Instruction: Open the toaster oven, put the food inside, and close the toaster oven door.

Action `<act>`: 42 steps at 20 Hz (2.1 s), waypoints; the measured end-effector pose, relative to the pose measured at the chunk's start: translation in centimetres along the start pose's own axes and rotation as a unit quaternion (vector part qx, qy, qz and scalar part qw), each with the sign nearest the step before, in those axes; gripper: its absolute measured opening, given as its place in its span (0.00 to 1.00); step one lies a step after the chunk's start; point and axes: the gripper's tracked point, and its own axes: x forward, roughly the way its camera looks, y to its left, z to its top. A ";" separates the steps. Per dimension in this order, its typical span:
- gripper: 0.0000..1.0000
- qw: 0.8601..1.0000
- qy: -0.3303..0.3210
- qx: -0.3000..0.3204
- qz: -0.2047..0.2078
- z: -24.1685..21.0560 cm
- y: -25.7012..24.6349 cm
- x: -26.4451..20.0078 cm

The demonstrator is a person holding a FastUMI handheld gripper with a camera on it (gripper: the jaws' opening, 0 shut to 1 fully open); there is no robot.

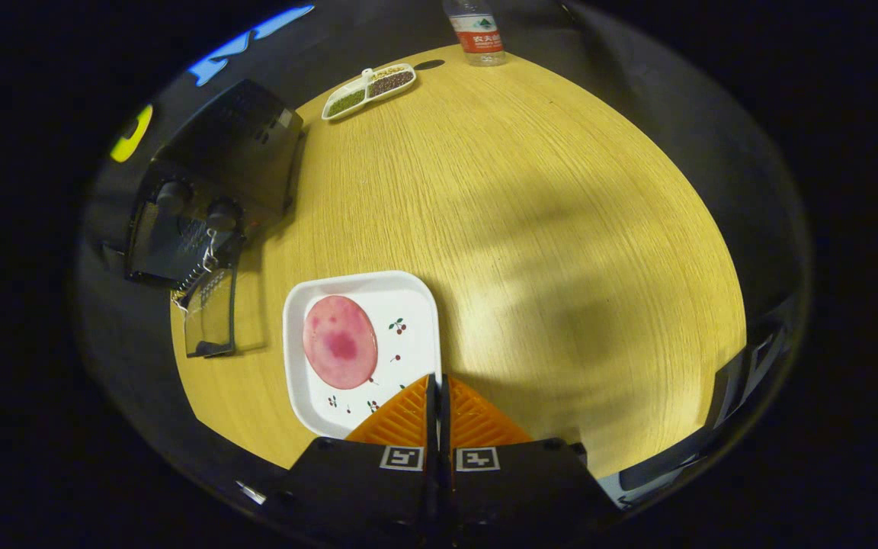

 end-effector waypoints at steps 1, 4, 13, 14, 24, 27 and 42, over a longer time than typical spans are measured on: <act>0.02 1.000 -0.005 0.017 0.011 -0.3 0.3 -0.4; 0.02 0.996 -0.019 0.069 0.044 -1.4 1.3 -1.6; 0.02 0.981 -0.072 0.139 0.112 -5.0 3.8 -6.8; 0.01 0.980 -0.076 0.140 0.119 -5.2 4.5 -7.3; 0.02 0.973 -0.081 0.137 0.167 -8.6 14.5 -9.1; 0.02 0.975 -0.073 0.119 0.173 -9.0 18.2 -8.3; 0.02 0.962 -0.063 0.171 0.205 -3.2 29.2 -1.2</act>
